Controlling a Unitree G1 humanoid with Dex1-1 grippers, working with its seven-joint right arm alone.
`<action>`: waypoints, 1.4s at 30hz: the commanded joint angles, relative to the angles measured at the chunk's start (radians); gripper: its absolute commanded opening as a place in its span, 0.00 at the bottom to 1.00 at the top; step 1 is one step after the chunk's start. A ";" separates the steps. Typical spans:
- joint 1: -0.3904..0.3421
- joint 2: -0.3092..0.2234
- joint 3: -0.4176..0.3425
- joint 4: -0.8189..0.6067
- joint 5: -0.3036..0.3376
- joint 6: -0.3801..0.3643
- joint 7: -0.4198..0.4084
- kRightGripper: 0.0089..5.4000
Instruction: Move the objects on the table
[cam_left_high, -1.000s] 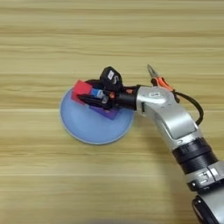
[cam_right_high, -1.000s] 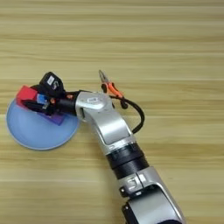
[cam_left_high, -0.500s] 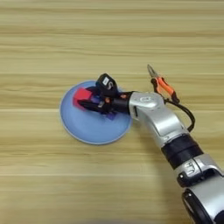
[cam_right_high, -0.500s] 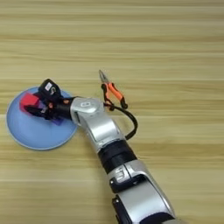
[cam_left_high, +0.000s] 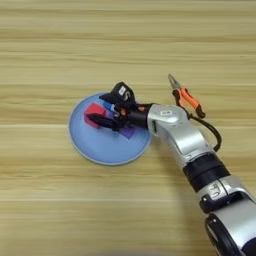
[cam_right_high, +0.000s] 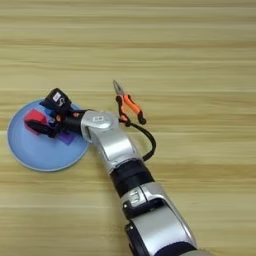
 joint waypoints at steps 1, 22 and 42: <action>-0.080 -0.018 -0.047 -0.123 0.040 -0.002 -0.008 0.78; -0.094 -0.334 -0.308 -0.069 0.069 0.043 -0.064 0.99; -0.037 -0.326 -0.259 0.214 -0.047 0.017 -0.181 0.99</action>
